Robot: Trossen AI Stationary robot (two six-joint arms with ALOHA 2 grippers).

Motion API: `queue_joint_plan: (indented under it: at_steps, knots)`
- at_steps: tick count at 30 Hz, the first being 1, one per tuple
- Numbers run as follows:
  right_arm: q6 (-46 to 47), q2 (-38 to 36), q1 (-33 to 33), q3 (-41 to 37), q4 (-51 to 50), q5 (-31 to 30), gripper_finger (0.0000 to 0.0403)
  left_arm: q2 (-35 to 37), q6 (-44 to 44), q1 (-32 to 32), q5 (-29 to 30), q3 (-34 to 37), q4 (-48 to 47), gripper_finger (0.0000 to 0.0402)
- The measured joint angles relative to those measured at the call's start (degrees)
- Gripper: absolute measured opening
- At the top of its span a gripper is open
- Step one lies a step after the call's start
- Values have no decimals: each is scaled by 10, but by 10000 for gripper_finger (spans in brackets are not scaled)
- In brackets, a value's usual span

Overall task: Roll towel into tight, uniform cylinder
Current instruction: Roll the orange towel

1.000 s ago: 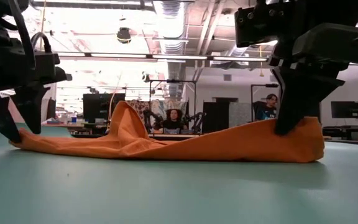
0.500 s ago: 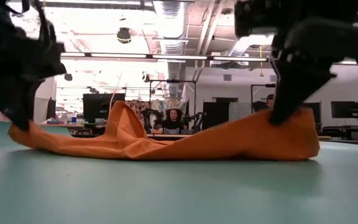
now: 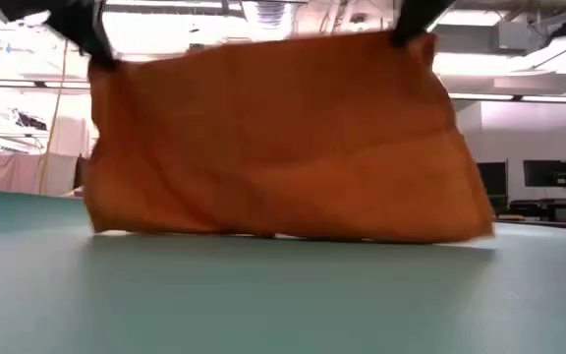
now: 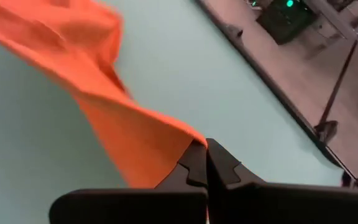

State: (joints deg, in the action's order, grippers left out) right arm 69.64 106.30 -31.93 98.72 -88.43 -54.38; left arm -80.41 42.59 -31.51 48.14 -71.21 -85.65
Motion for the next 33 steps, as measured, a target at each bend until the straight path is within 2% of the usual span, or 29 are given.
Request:
queue_joint_plan:
  at_steps: [3, 9, 11, 15, 18, 22, 27, 29, 33]
  knots:
    - [22, -7, 15, 17, -17, -44, 5, 5, 4, 0, 29, -43, -44, 0]
    - [-29, -69, 73, 32, -16, -140, 5, 31, -22, 26, 38, -56, -43, 0]
    - [-53, -85, 107, 32, -16, -141, 5, 43, -19, 47, 36, -50, -43, 0]
    - [-118, -96, 175, 30, -16, -87, 5, 61, -31, 102, 56, -33, -39, 0]
    - [-167, -93, 215, 28, -9, -87, 5, 72, -84, 154, 83, -8, 16, 0]
    - [-207, -76, 270, 19, 0, -93, 5, 74, -239, 246, 86, 28, 146, 0]
    - [-218, -73, 308, 6, 3, -193, 5, 73, -406, 361, 100, 71, 299, 0]
    - [-218, -73, 316, 3, -2, -217, 5, 73, -445, 397, 117, 77, 327, 0]
    - [-202, -73, 322, 1, -9, -209, 5, 74, -466, 438, 122, 77, 353, 0]
